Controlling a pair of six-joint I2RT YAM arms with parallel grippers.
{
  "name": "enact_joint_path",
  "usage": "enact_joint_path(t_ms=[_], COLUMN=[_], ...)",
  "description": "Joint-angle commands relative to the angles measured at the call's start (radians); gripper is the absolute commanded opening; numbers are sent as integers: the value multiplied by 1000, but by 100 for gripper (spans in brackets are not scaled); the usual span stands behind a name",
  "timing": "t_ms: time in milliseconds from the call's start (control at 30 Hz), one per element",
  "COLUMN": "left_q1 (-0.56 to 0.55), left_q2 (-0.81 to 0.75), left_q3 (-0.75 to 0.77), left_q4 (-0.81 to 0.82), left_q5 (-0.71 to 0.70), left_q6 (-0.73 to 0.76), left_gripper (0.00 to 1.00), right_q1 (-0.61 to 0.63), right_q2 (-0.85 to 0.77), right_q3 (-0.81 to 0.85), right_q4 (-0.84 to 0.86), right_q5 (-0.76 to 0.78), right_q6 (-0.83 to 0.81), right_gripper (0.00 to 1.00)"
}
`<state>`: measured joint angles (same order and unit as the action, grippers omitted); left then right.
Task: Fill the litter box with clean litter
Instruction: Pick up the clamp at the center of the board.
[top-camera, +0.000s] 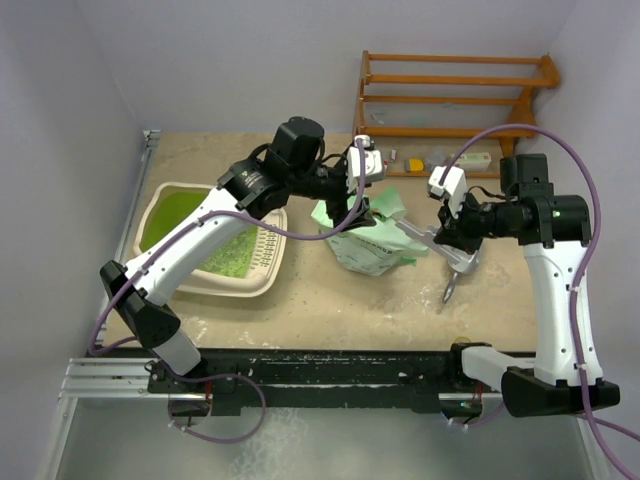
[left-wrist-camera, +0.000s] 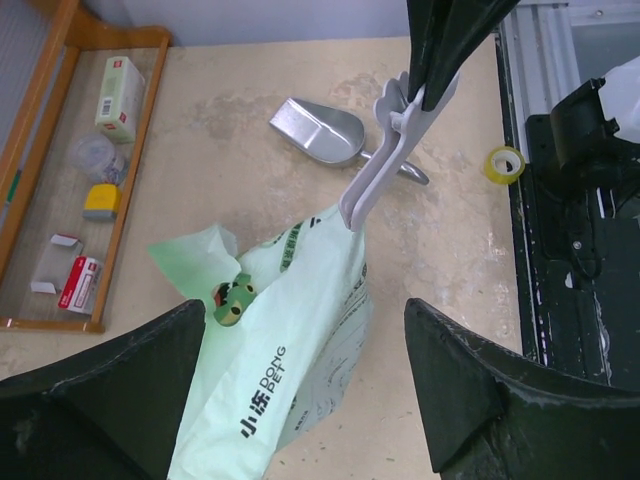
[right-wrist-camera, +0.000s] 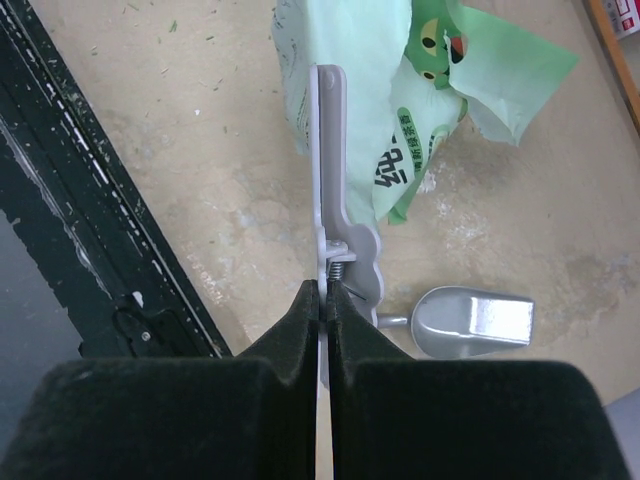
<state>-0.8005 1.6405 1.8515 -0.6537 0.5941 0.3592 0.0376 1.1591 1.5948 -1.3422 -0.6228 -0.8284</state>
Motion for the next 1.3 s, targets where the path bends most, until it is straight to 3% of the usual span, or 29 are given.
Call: enact_joint_path(t_ms=[0, 267, 600, 933, 1267], left_q1=[-3, -26, -37, -38, -38], left_q2=[-42, 24, 97, 93, 99], left_q3=[-67, -62, -8, -14, -22], left_q4=[149, 248, 226, 207, 207], left_q5=[62, 152, 262, 271, 319], left_q6=[-36, -101, -120, -118, -151], left_gripper=[76, 74, 58, 41, 44], right_q1=[13, 21, 34, 44, 45], right_q2=[0, -24, -17, -17, -40], right_q3=[27, 11, 27, 26, 0], right_q4=[3, -45, -84, -43, 4], right_q5=[-40, -49, -77, -64, -50], right_q6=[17, -35, -93, -81, -64], right_gripper=[0, 0, 0, 0, 0])
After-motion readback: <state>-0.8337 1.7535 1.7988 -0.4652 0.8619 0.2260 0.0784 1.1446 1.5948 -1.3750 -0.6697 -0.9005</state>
